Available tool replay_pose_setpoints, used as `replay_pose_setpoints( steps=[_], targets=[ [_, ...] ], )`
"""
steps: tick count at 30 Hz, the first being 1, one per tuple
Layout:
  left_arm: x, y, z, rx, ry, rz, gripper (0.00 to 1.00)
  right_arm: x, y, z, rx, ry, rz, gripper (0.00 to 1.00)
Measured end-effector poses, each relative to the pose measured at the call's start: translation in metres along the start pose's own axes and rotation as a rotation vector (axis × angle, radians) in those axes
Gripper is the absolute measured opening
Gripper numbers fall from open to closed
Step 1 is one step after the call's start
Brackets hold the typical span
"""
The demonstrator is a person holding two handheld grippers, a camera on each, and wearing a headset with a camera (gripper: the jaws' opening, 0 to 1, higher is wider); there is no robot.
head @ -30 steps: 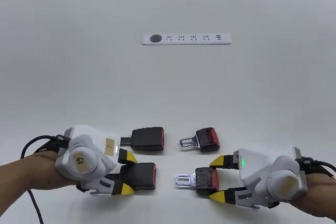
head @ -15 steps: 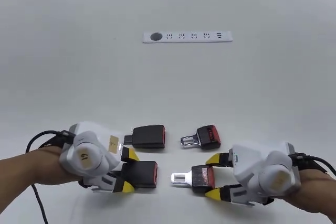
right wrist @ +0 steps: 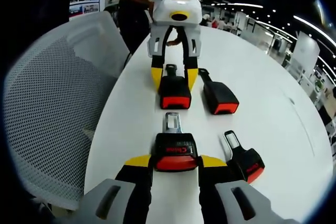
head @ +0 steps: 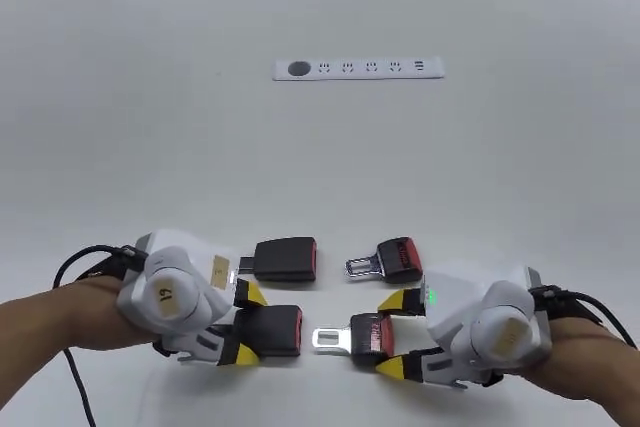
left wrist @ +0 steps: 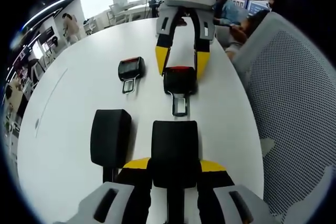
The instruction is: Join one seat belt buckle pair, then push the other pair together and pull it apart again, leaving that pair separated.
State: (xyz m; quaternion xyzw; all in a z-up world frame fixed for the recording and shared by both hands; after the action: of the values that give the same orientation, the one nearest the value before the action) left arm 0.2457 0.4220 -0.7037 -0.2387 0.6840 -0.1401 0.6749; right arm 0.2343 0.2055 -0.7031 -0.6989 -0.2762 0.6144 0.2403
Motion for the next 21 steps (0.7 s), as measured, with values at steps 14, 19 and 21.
replay_pose_setpoints(
  steps=[14, 19, 21],
  targets=[
    [0.000, 0.000, -0.001, 0.006, 0.010, 0.001, 0.34, 0.011, -0.010, -0.005, 0.004, -0.006, -0.008, 0.31],
    [0.000, -0.001, -0.001, 0.008, 0.011, 0.002, 0.34, 0.017, -0.014, -0.006, 0.006, -0.007, -0.020, 0.31],
    [0.000, -0.001, -0.001, 0.008, 0.011, 0.002, 0.34, 0.019, -0.016, -0.006, 0.003, -0.010, -0.021, 0.31]
  ],
)
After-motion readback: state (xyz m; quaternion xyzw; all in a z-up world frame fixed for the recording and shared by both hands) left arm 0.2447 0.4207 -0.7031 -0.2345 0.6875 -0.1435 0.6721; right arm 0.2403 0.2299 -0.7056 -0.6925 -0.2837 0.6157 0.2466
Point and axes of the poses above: the centre of the closed fingertips' face, and the gripper's own axes: x roughly forward along the fingers, z roughly to its left, y roughly out of its underside, the point moved 9 cm from there along -x, roughly backward along the fingers, and after that the axes turned 5 degrees about -x, right-handed, at the moved point
